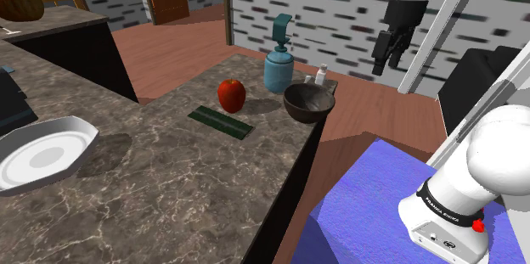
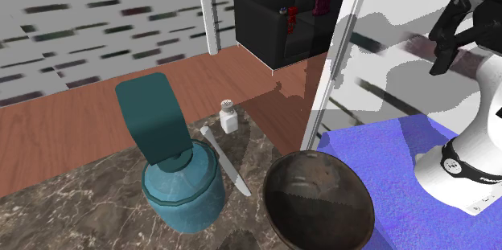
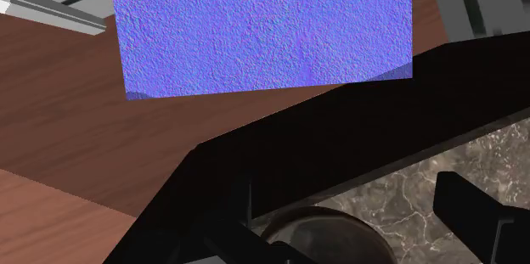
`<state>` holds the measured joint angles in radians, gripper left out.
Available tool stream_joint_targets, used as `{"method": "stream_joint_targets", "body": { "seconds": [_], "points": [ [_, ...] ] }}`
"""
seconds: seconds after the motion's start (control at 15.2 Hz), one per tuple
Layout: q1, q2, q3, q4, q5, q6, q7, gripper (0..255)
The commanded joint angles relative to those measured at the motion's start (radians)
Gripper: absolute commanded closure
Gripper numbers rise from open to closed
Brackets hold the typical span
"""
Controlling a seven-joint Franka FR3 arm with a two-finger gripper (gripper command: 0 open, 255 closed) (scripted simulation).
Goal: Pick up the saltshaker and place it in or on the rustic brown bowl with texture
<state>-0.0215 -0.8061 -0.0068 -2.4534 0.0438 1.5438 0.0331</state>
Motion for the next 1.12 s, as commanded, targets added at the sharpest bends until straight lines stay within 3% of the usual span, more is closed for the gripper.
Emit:
{"method": "stream_joint_targets", "body": {
  "seconds": [0.0, 0.53, 1.06],
  "points": [
    [0.0, 0.0, 0.0, 0.0, 0.0, 0.0, 0.0, 0],
    [-0.016, 0.245, -0.135, 0.066, -0.078, 0.174, -0.208, 0],
    [-0.016, 0.542, -0.246, 0.225, -0.078, 0.306, -0.414, 0]
  ]
}}
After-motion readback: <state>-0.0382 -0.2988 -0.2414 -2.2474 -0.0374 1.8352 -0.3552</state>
